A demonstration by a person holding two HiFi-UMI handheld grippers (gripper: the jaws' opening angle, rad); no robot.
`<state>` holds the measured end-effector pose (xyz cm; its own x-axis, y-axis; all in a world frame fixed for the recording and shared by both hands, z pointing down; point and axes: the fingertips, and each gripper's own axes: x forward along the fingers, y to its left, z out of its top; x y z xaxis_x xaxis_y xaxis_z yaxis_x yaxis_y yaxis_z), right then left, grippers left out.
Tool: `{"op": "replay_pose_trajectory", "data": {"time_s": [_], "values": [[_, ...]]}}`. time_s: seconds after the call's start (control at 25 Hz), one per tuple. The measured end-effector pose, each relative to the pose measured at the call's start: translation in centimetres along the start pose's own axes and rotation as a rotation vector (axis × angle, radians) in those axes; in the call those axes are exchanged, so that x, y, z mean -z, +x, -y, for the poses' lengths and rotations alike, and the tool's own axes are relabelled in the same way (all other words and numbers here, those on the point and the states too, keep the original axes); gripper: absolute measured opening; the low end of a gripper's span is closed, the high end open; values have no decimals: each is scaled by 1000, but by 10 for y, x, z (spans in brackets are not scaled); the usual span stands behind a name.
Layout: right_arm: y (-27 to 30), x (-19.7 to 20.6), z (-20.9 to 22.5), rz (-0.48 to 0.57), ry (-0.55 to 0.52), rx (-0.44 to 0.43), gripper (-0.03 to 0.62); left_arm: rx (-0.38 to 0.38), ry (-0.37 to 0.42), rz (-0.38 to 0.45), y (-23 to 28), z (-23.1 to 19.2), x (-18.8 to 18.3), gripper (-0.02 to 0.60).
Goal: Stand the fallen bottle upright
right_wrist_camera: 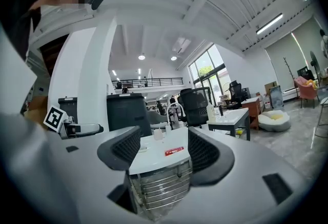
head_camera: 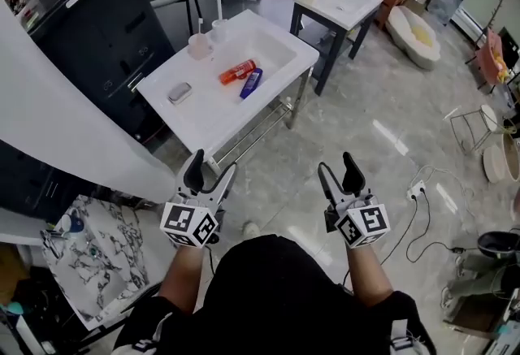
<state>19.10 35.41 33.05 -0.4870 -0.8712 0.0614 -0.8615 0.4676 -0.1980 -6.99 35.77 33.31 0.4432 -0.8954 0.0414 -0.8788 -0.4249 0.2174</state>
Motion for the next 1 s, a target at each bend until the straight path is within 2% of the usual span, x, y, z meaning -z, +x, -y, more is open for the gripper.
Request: {"op": "replay_pose_trajectory", "data": {"time_s": [0.16,0.4,0.64,0.76,0.88,1.0], "values": [[43,1,-11,-5,-3,-26,298,-13,-5,-5,13,-35,-2,356],[87,6,-27,-58,-103,-113,298,-32,-31,-22,37,-65,2,356],[147,-1,6,-44,-18,-144,293,-44,0,-26,82,-70,-8,356],[190,0,10,-49,-3,-230,293,-79,7,-42,112,-81,-7,356],[230,1,19,-51,-34,-328,293,-117,0,-63,142,-94,-7,356],[268,-4,44,-54,-38,-370,293,-142,6,-63,176,-105,-13,356]]}}
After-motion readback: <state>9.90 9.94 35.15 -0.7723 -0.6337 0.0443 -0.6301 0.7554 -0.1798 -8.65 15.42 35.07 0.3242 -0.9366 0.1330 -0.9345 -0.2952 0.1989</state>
